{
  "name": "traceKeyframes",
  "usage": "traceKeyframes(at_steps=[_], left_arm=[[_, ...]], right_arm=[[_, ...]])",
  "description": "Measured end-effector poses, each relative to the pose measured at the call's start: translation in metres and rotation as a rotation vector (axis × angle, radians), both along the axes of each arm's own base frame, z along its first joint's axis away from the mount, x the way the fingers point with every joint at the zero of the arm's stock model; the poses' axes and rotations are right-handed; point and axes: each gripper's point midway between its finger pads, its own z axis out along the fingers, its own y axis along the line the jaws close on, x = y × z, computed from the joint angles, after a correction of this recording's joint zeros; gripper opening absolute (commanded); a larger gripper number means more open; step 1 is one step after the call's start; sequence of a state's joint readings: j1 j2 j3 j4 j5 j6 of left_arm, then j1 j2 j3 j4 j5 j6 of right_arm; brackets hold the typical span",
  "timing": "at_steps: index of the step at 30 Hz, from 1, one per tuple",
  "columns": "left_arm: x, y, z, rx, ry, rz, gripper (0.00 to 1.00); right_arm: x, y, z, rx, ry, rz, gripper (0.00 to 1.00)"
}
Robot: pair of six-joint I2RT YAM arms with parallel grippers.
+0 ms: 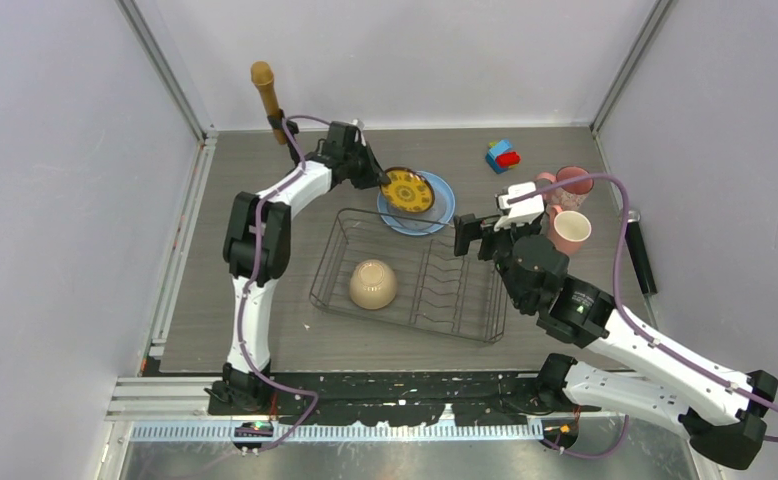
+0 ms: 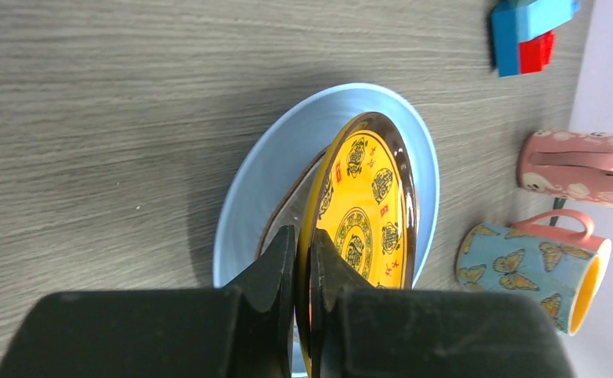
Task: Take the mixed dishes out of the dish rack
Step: Place the plate at the center of the board.
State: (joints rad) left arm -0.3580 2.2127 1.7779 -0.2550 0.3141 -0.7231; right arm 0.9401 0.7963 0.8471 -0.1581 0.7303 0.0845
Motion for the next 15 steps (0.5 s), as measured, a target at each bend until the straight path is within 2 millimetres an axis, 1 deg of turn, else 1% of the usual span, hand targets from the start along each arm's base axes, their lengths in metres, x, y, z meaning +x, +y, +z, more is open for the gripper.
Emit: traceKeyframes(at_steps=[4,8,10,11,12,13,15], left_arm=[[-0.005,-0.001,-0.017,0.013,0.037,-0.016,0.04],[-0.009,-0.003,-0.024,0.022,0.044,-0.036,0.14],[-0.010,-0.004,-0.025,0.024,0.044,-0.042,0.23],[-0.011,-0.005,-0.026,0.027,0.044,-0.047,0.30],[-0.012,-0.006,-0.026,0.030,0.043,-0.052,0.36],[-0.012,-0.007,-0.026,0.033,0.042,-0.056,0.46],[-0.014,-0.009,-0.027,0.039,0.037,-0.066,0.60]], right_arm=[[0.002,-0.001,-0.004,-0.018,0.004,-0.001,1.00],[0.003,-0.002,-0.006,-0.026,0.007,0.000,1.00],[0.004,-0.001,-0.007,-0.031,0.008,0.000,1.00],[0.004,-0.001,-0.007,-0.032,0.010,0.002,1.00],[0.004,-0.001,-0.008,-0.034,0.010,0.001,1.00],[0.004,-0.002,-0.008,-0.035,0.010,0.000,1.00],[0.005,-0.003,-0.008,-0.035,0.011,-0.002,1.00]])
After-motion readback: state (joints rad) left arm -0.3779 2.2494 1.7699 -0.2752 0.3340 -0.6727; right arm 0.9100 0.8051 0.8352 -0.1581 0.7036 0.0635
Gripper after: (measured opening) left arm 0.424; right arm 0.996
